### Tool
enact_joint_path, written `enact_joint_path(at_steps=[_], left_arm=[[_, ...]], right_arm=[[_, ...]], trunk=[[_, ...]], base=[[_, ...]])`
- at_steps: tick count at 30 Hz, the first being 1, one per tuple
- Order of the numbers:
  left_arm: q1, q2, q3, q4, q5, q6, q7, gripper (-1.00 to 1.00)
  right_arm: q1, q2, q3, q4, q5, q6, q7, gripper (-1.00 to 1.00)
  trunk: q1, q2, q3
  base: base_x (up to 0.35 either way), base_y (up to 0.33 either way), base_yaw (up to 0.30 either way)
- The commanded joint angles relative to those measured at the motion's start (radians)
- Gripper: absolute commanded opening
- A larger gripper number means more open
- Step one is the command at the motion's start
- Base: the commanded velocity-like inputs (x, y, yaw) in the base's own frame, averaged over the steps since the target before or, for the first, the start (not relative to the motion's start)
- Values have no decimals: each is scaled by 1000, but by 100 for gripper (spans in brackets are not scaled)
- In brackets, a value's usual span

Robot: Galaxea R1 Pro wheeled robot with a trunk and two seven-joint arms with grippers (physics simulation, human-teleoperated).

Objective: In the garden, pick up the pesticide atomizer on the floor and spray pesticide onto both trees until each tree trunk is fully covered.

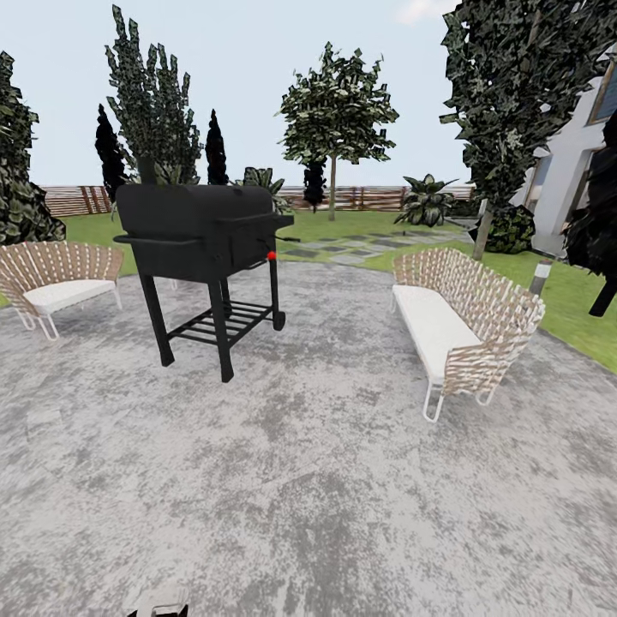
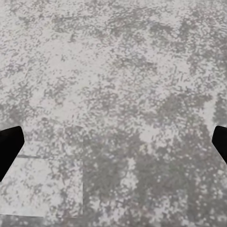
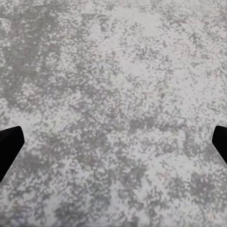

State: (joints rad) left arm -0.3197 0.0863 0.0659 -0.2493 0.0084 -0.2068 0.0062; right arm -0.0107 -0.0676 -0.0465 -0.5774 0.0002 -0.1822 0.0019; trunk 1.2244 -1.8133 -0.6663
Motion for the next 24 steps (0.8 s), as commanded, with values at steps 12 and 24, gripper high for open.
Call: enact_joint_path(at_steps=[12, 24], left_arm=[[0, 0, 3, 1, 0, -3, 0, 100], [0, 0, 3, 1, -1, -3, 0, 100]], right_arm=[[0, 0, -1, 3, 1, -3, 0, 100], [0, 0, -1, 1, 0, -7, 0, 100]], trunk=[[46, -85, -39], [92, -169, -76]], base=[[0, 0, 0], [0, 0, 0]])
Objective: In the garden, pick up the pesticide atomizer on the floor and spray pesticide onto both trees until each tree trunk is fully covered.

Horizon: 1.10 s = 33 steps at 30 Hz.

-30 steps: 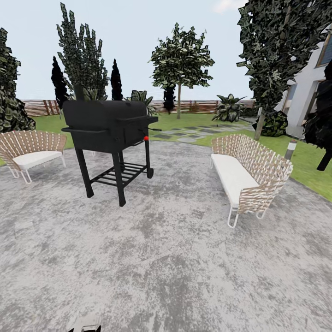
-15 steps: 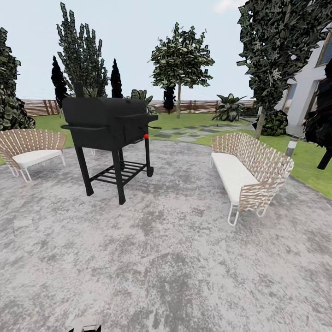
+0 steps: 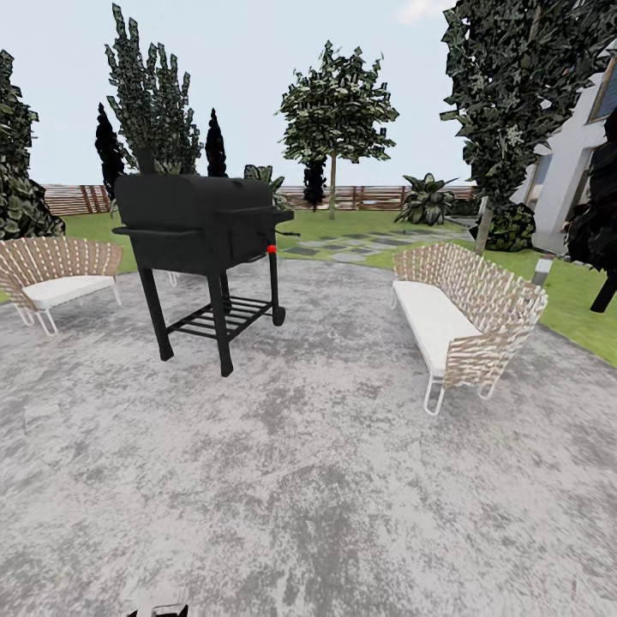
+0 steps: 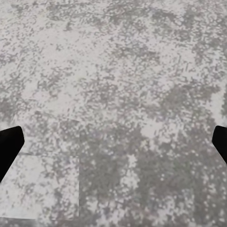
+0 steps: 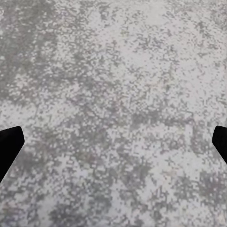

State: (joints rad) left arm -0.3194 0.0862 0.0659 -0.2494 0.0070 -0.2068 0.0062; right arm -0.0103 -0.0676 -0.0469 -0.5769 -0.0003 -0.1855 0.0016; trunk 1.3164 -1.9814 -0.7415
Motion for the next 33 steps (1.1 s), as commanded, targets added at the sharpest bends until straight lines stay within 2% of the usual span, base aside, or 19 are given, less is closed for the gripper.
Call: enact_joint_path(at_steps=[1, 9, 33], left_arm=[[-1, 0, 3, 1, 1, -3, 0, 100], [-1, 0, 3, 1, 1, -3, 0, 100], [-1, 0, 3, 1, 1, -3, 0, 100]], right_arm=[[-1, 0, -1, 1, 0, -8, 0, 100], [0, 0, -2, 3, -1, -51, 0, 100], [0, 0, -1, 3, -2, -55, 1, 100]], trunk=[[4, -8, -4], [34, -64, -29], [126, -232, -107]], base=[[0, 0, 0], [0, 0, 0], [0, 0, 0]])
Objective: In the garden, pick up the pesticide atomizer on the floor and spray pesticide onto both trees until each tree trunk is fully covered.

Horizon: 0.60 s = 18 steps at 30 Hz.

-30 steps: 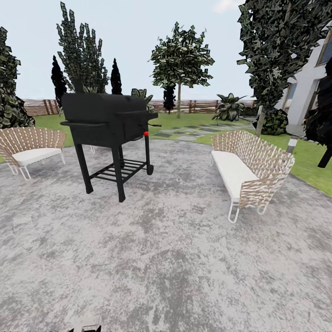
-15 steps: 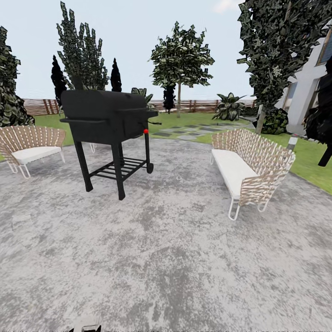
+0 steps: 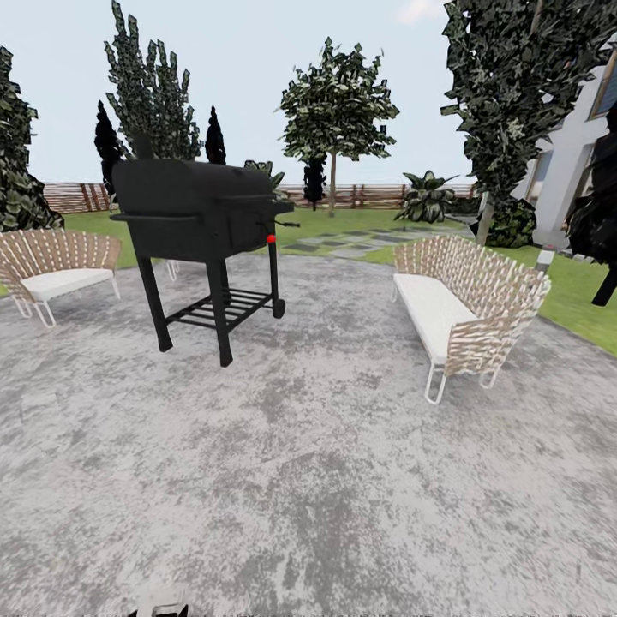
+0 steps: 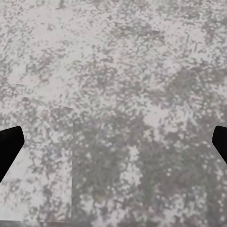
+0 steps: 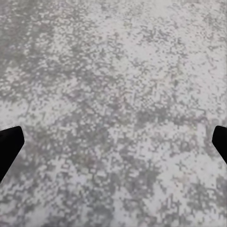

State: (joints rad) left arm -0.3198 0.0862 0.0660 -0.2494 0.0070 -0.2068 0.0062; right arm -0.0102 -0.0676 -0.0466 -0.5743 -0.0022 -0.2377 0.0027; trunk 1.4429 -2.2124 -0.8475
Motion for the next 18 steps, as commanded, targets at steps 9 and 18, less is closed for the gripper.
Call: enact_joint_path(at_steps=[9, 18], left_arm=[[0, 0, 3, 1, 1, -3, 0, 100], [0, -1, 3, 1, 1, -3, 0, 100]], right_arm=[[-1, 0, -1, 1, 0, -3, 0, 100], [-1, 0, -1, 1, 0, -3, 0, 100]], trunk=[[34, -64, -43], [69, -127, -85]], base=[[0, 0, 0], [0, 0, 0]])
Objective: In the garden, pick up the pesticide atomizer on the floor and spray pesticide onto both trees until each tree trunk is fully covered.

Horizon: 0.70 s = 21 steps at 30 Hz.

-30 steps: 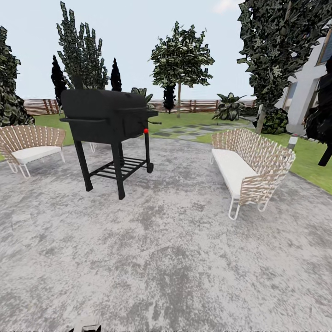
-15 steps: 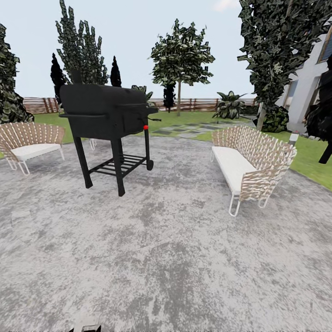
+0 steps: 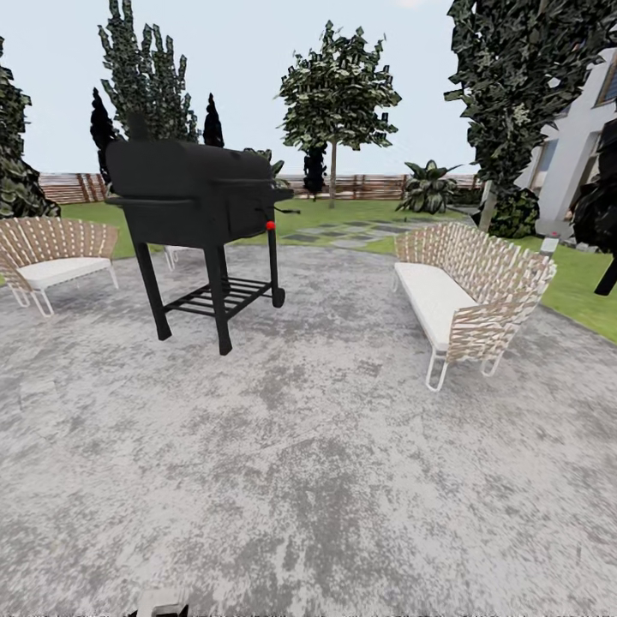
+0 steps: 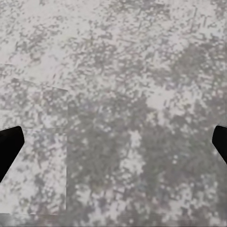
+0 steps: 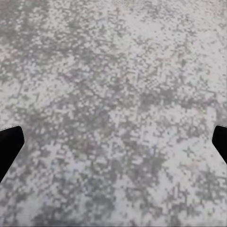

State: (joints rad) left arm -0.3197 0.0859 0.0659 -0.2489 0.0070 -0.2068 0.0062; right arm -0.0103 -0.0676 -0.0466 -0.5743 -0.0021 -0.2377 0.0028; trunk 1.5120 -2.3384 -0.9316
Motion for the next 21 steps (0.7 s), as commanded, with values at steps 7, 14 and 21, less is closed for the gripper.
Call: enact_joint_path(at_steps=[7, 14, 21], left_arm=[[-1, 0, 3, 0, 1, -3, 0, 100], [-1, 0, 3, 0, 2, -3, 0, 100], [-1, -1, 3, 0, 4, -2, -1, 100]], right_arm=[[-1, 0, -1, -1, -1, -3, 0, 100], [0, 0, -1, -1, -1, -3, 0, 100], [-1, 0, -1, -1, -1, -3, 0, 100]], trunk=[[15, -29, -25], [15, -29, -28], [15, -29, -30]], base=[[0, 0, -40], [0, 0, -24], [0, 0, -97]])
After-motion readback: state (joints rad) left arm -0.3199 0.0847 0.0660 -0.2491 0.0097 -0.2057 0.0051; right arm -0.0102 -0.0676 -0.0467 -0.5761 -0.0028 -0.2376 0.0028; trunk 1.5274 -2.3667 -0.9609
